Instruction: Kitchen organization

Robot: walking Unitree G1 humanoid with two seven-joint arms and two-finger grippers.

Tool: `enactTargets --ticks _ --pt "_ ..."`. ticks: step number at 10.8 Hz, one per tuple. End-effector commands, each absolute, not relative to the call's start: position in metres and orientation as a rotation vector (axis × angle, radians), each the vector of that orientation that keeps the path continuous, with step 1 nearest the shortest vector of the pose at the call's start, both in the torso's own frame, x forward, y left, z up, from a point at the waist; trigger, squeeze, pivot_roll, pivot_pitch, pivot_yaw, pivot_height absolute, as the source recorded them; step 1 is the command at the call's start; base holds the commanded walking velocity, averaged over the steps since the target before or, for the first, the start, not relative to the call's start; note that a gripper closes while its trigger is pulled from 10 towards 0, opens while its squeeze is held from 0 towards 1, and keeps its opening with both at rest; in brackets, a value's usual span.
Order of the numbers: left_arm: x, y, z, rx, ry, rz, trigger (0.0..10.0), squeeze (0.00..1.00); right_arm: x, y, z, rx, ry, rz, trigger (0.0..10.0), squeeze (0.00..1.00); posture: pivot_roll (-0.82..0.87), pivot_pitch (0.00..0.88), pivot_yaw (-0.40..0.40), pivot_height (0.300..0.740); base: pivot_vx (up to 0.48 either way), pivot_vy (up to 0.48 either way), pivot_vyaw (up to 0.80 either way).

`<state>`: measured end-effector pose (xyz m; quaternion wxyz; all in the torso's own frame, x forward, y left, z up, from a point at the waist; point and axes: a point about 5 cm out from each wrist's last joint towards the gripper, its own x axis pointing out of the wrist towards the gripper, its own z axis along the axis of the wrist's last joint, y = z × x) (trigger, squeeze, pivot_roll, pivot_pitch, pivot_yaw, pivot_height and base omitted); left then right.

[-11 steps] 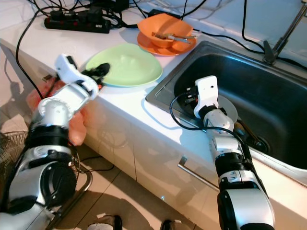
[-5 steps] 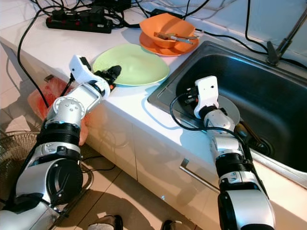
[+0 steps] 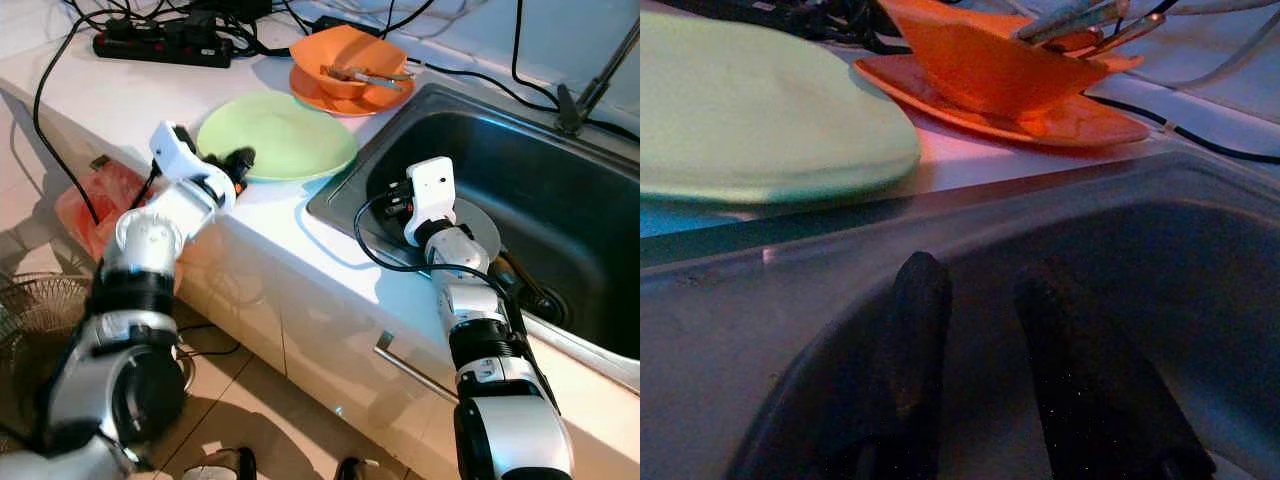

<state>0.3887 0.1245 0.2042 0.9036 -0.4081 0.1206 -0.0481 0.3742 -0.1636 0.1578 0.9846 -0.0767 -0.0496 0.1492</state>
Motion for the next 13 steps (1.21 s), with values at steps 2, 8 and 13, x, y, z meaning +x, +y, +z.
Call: enactTargets --ticks 2,8,13 --pt "0.378 0.122 0.196 -0.815 0.295 -0.044 0.0 0.0 0.37 -0.166 0.141 -0.144 -0.025 0.3 10.0 0.0 0.06 0.136 -0.031 0.74 0.0 0.0 0.0" --pt "0.353 0.122 0.194 -0.797 0.29 0.043 0.0 0.0 0.372 -0.163 0.141 -0.146 -0.018 0.319 10.0 0.0 0.08 0.121 -0.044 0.74 0.0 0.0 0.0" --pt "0.339 0.106 0.243 -0.517 -0.034 -0.16 8.3 0.0 0.373 -0.162 0.139 -0.143 -0.009 0.31 10.0 0.0 0.09 0.115 -0.053 0.74 0.0 0.0 0.0"
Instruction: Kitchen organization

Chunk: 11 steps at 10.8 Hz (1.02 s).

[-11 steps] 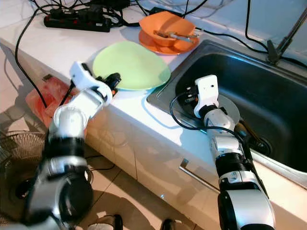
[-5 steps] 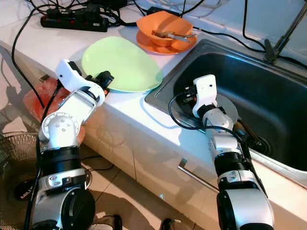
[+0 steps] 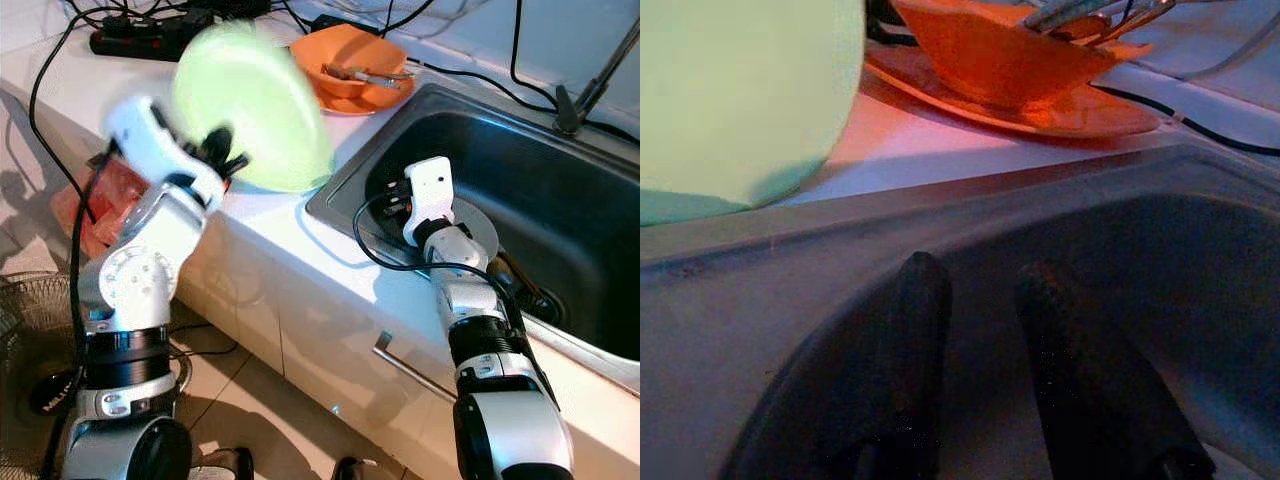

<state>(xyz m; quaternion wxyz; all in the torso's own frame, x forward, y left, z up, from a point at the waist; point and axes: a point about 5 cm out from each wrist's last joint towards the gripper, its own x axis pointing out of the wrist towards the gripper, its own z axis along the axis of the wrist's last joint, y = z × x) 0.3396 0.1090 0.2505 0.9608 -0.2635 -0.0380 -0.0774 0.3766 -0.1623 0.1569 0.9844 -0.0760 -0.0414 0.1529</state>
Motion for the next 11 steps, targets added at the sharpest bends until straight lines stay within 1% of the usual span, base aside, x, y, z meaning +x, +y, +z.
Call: enactTargets --ticks 1,5,7,8,9,10,11 --pt "0.333 0.1 0.263 -0.496 -0.157 -0.23 10.0 0.0 0.373 -0.163 0.14 -0.142 -0.009 0.305 10.0 0.0 0.09 0.115 -0.053 0.74 0.0 0.0 0.0" --pt "0.315 0.085 0.306 -0.39 -0.456 -0.38 10.0 0.0 0.374 -0.165 0.139 -0.137 -0.008 0.285 10.0 0.0 0.1 0.106 -0.054 0.74 0.0 0.0 0.0" --pt "0.31 0.07 0.32 -0.308 -0.565 -0.486 10.0 0.0 0.375 -0.165 0.142 -0.123 -0.03 0.266 10.0 0.0 0.1 0.104 -0.051 0.74 0.0 0.0 0.0" --pt "0.31 0.062 0.322 -0.274 -0.591 -0.536 10.0 0.0 0.375 -0.166 0.143 -0.087 -0.04 0.241 10.0 0.0 0.09 0.103 -0.048 0.74 0.0 0.0 0.0" --pt "0.314 0.058 0.318 -0.274 -0.585 -0.575 10.0 0.0 0.376 -0.173 0.144 -0.004 -0.042 0.186 10.0 0.0 0.09 0.104 -0.044 0.74 0.0 0.0 0.0" --pt "0.316 0.058 0.316 -0.3 -0.585 -0.601 10.0 0.0 0.377 -0.179 0.145 0.064 -0.046 0.145 10.0 0.0 0.08 0.105 -0.041 0.74 0.0 0.0 0.0" --pt "0.319 0.06 0.313 -0.355 -0.58 -0.629 10.0 0.0 0.378 -0.185 0.146 0.169 -0.046 0.109 10.0 0.0 0.08 0.107 -0.04 0.74 0.0 0.0 0.0"
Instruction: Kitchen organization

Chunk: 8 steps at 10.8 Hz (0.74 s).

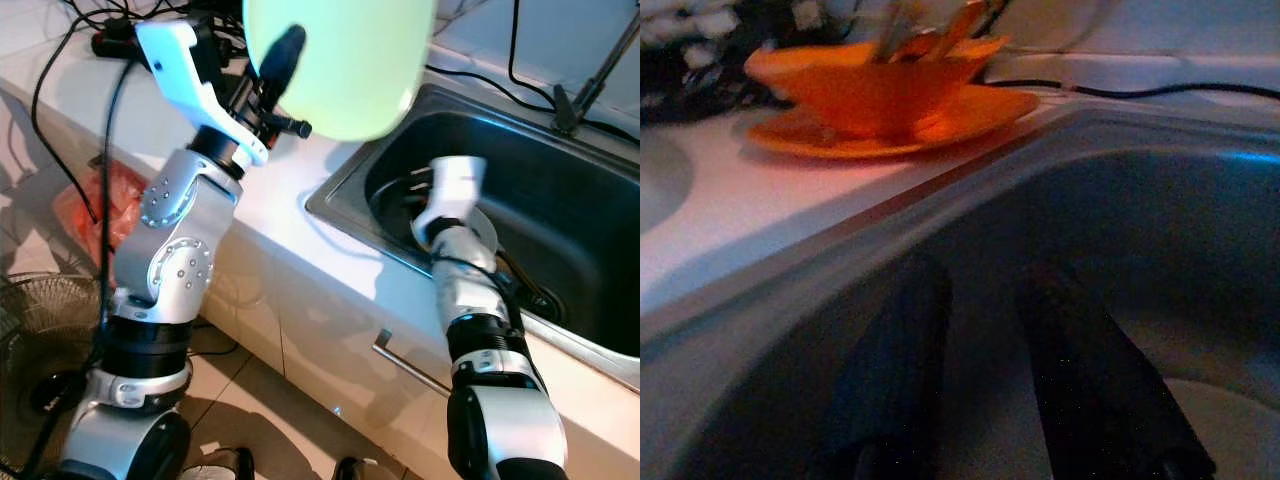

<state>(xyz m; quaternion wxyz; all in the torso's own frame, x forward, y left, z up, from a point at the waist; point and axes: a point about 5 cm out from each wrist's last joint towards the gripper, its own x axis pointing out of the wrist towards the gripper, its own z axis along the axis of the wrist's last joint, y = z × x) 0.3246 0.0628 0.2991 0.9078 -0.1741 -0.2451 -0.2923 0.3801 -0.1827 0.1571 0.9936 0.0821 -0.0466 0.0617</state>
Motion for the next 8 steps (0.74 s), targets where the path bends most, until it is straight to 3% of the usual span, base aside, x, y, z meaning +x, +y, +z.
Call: enactTargets --ticks 1,5,8 --pt "0.322 0.062 0.309 -0.409 -0.571 -0.657 10.0 0.0 0.379 -0.187 0.148 0.28 -0.054 0.095 10.0 0.0 0.08 0.11 -0.037 0.74 0.0 0.0 0.0" --pt "0.332 0.082 0.3 -0.518 -0.565 -0.662 10.0 0.0 0.381 -0.195 0.156 0.577 -0.098 0.074 10.0 0.0 0.07 0.107 -0.025 0.74 0.0 0.0 0.0" --pt "0.336 0.092 0.299 -0.533 -0.57 -0.627 10.0 0.0 0.381 -0.201 0.175 0.579 -0.173 0.103 10.0 0.0 0.06 0.102 -0.023 0.74 0.0 0.0 0.0"
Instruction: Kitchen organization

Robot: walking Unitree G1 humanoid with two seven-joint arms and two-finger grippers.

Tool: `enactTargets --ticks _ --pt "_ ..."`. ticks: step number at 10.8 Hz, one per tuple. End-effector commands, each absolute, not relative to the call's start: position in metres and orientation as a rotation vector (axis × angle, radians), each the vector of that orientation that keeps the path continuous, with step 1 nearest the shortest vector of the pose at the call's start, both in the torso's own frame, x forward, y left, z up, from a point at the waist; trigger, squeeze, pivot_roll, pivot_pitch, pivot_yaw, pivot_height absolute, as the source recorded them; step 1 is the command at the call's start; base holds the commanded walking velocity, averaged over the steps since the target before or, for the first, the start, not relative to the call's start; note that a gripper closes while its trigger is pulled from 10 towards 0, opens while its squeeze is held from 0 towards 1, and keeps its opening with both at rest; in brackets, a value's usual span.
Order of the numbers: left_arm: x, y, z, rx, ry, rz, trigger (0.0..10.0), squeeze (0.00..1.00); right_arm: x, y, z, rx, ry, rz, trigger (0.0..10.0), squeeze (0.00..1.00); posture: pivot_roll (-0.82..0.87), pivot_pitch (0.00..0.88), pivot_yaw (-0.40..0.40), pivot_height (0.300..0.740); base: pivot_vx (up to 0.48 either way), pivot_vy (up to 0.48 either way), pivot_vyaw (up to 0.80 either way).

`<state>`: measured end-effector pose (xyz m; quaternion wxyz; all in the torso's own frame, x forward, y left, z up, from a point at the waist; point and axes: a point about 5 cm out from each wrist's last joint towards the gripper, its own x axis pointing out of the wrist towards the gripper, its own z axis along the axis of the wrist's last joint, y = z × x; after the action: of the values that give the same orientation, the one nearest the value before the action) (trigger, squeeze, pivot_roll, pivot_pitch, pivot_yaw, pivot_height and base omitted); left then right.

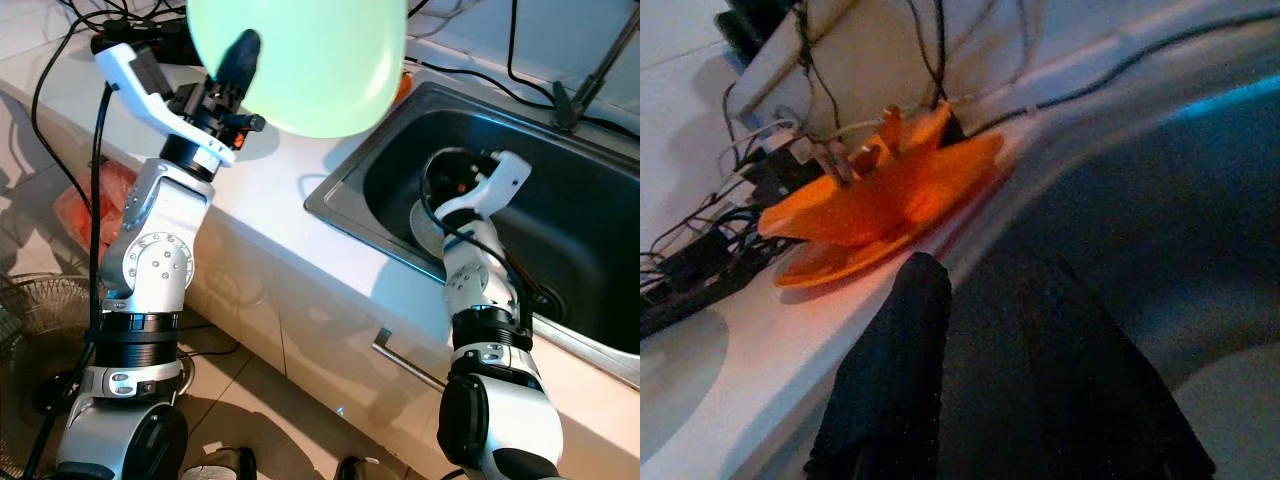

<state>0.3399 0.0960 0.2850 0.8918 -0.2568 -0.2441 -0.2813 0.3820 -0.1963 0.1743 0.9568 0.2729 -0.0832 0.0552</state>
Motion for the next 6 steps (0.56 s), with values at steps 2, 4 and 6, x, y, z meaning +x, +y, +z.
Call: enactTargets --ticks 2,4,6 --pt "0.337 0.091 0.295 -0.522 -0.561 -0.624 10.0 0.0 0.381 -0.197 0.196 0.432 -0.254 0.158 10.0 0.0 0.06 0.101 -0.024 0.74 0.0 0.0 0.0" --pt "0.338 0.087 0.291 -0.533 -0.543 -0.629 10.0 0.0 0.38 -0.195 0.205 0.446 -0.286 0.185 10.0 0.0 0.06 0.105 -0.026 0.74 0.0 0.0 0.0" --pt "0.336 0.084 0.286 -0.532 -0.521 -0.663 10.0 0.0 0.375 -0.196 0.214 0.436 -0.33 0.244 10.0 0.0 0.06 0.105 -0.026 0.74 0.0 0.0 0.0"
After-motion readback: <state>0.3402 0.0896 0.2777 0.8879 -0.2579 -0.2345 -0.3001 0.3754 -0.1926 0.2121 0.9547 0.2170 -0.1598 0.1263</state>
